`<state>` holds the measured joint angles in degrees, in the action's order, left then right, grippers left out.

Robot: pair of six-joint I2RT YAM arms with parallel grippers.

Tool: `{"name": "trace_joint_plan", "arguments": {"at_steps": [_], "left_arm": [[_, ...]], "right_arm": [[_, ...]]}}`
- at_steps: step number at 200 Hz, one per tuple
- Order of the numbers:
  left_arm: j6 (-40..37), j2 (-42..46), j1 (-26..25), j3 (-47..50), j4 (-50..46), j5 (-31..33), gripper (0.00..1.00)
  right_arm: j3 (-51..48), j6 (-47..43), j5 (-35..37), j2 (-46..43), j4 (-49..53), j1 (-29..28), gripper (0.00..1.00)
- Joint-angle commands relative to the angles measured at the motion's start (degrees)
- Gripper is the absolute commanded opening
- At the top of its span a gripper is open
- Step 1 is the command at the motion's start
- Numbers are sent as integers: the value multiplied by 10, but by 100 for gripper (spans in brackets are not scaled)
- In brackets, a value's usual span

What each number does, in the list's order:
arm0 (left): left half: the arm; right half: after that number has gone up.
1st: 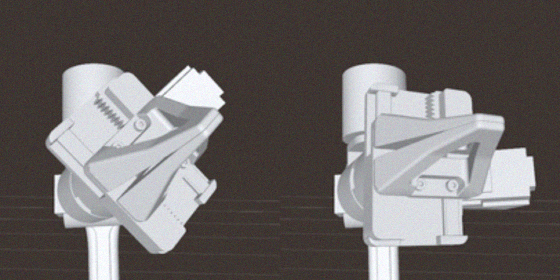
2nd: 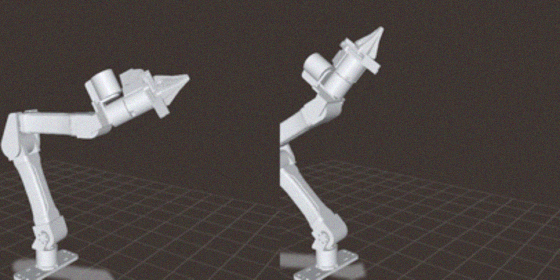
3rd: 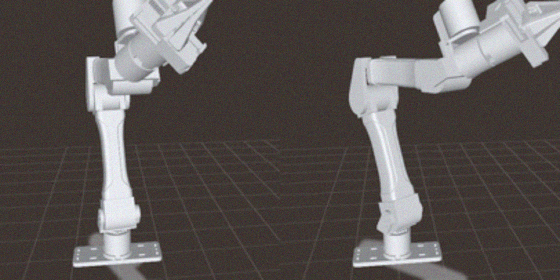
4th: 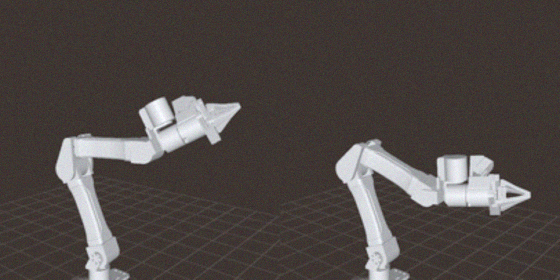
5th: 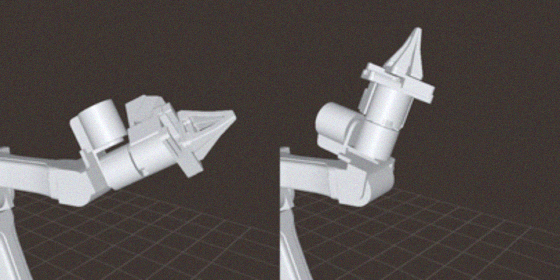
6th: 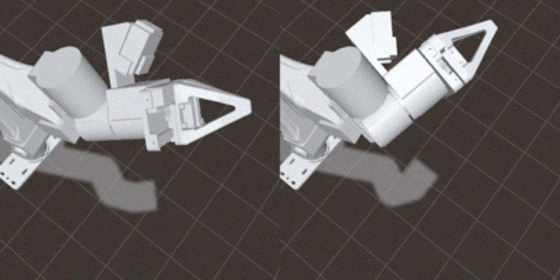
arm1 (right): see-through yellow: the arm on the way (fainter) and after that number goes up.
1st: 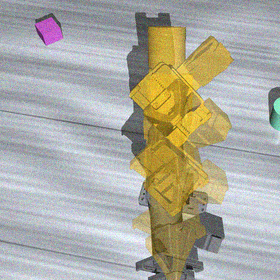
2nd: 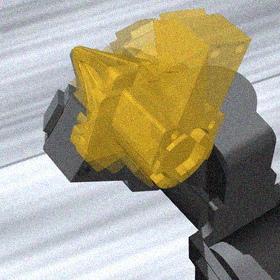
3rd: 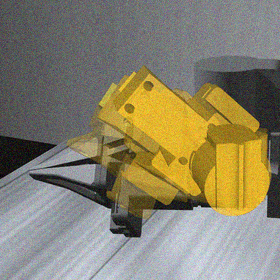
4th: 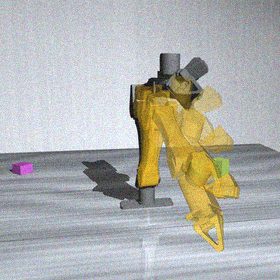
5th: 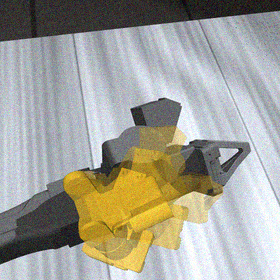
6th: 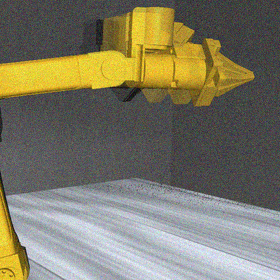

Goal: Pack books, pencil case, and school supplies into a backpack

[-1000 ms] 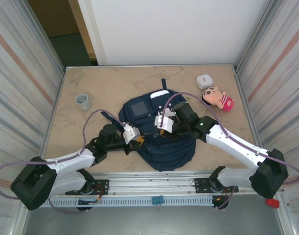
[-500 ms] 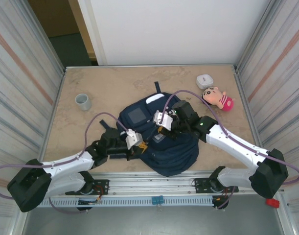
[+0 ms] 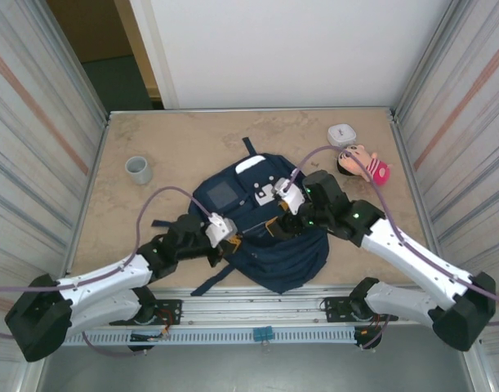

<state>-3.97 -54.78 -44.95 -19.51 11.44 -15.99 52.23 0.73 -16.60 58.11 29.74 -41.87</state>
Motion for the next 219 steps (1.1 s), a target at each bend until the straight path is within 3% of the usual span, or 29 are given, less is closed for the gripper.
{"name": "trace_joint_plan", "arguments": {"at_steps": [1,18,46,78,105,145,155,188,219], "left_arm": [[7,23,50,-9,-5,67,0],[3,19,78,-15,-10,63,0],[6,-11,83,-28,-9,33,0],[22,-31,82,-28,-4,24,0],[24,-32,81,-30,-14,20,0],[25,-25,77,-27,-26,17,0],[27,-23,76,-26,-27,13,0],[33,-21,64,-23,-33,6,0],[34,-24,48,-20,-37,-3,0]], "right_arm": [[-18,236,-4,-38,45,2,67],[-53,326,-28,-68,16,-1,70],[-142,479,-57,-92,-156,-20,76],[-178,594,-39,-35,-271,-62,81],[-217,690,28,7,-414,-98,84],[-211,746,63,106,-533,-113,82],[-203,750,69,131,-547,-116,77],[-199,764,104,185,-589,-111,46],[-204,766,127,202,-620,-104,23]]}}
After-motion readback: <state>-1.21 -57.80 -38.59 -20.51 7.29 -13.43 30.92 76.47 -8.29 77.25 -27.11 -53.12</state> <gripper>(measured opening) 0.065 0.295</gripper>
